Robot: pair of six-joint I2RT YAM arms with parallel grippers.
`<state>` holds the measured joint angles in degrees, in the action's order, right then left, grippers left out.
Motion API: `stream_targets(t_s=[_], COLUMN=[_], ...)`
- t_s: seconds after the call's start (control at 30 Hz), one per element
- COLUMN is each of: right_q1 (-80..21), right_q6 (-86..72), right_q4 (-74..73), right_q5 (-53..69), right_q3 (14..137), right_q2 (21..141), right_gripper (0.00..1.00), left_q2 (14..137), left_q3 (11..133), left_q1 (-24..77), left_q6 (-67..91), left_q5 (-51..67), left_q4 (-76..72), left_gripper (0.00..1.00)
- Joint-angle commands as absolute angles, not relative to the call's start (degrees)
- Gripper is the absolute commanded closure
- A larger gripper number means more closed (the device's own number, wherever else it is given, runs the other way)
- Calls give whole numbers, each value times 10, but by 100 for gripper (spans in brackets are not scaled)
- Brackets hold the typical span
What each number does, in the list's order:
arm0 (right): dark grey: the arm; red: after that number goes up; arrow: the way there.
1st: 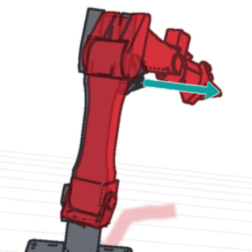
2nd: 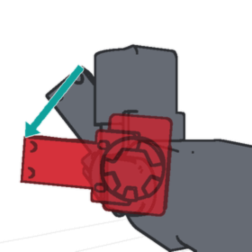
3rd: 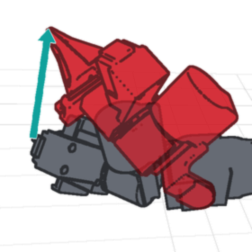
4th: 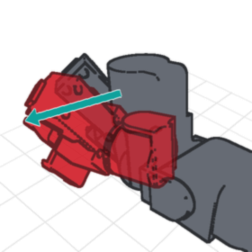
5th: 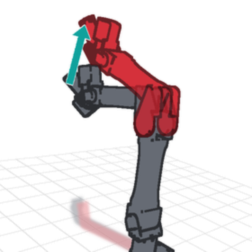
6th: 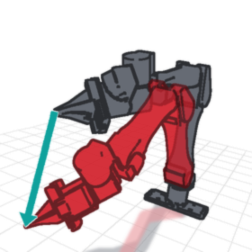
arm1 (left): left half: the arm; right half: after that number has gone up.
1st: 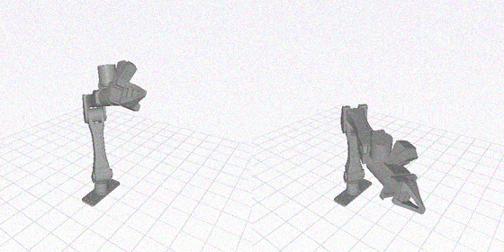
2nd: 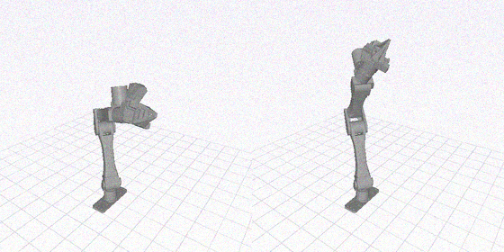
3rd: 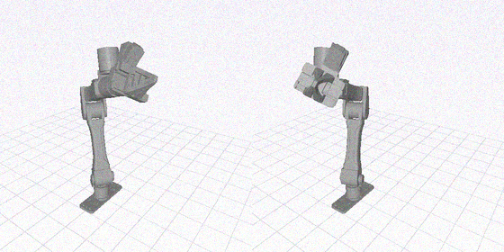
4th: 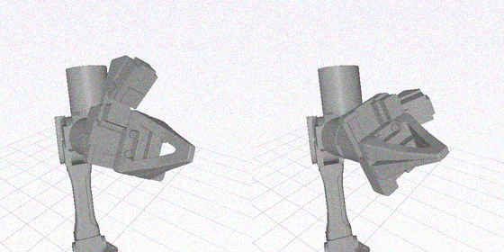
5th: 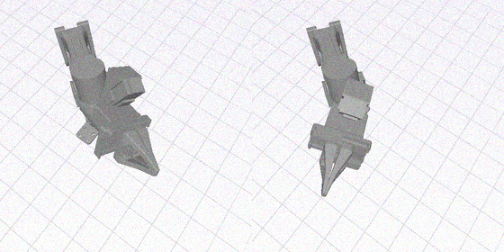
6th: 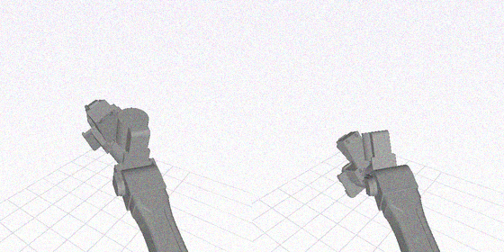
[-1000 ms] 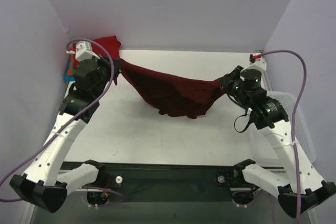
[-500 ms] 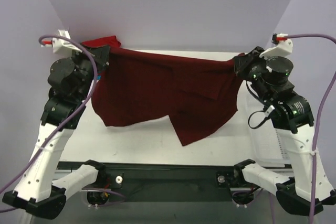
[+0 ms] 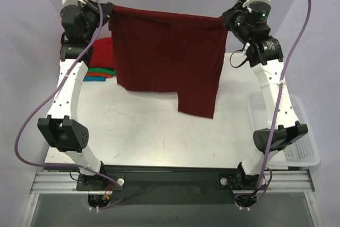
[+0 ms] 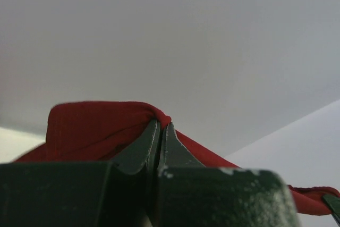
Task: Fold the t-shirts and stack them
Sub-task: Flatten out the tshirt
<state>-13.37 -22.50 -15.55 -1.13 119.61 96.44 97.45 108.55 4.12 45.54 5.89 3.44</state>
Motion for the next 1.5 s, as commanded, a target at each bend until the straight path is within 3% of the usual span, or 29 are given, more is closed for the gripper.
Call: stream_targets(t_s=[0.0,0.2,0.43,0.5,0.53,0.57,0.63,0.67,0.77,0.97,1.23,1.47], right_q1=[-127,-121,-110,-105,-98,-96,-91,-91,-98,-158,-303,-322], right_q6=[-211,-252,-307,-302,-301,-301,-298,-299,-306,-372,-509,-548], right_q4=[-116,-143,-196,-200,-202,-202,-205,-206,-202,-155,-108,-23], right_q5=[-8,-4,30,35,40,40,52,53,51,49,-41,-47], right_q3=[1253,1044,728,674,665,658,650,646,614,456,315,266], right_q2=[906,804,711,734,748,780,808,819,803,701,619,677], right_gripper=[100,100,100,89,84,70,54,41,32,33,40,58], left_q2=[937,816,685,667,666,668,688,696,701,661,710,729], left_q3=[1164,986,604,542,507,451,411,398,401,426,481,490], left_q1=[16,13,13,17,18,20,20,21,29,38,10,5], left_q6=[476,473,512,522,528,539,550,549,535,521,509,514], left_q5=[120,98,84,75,74,71,76,78,84,-79,-129,-112], left_q4=[-35,-32,-1,-3,-12,-40,-54,-60,-14,165,196,175], left_gripper=[100,100,100,100,92,81,76,68,50,35,34,35])
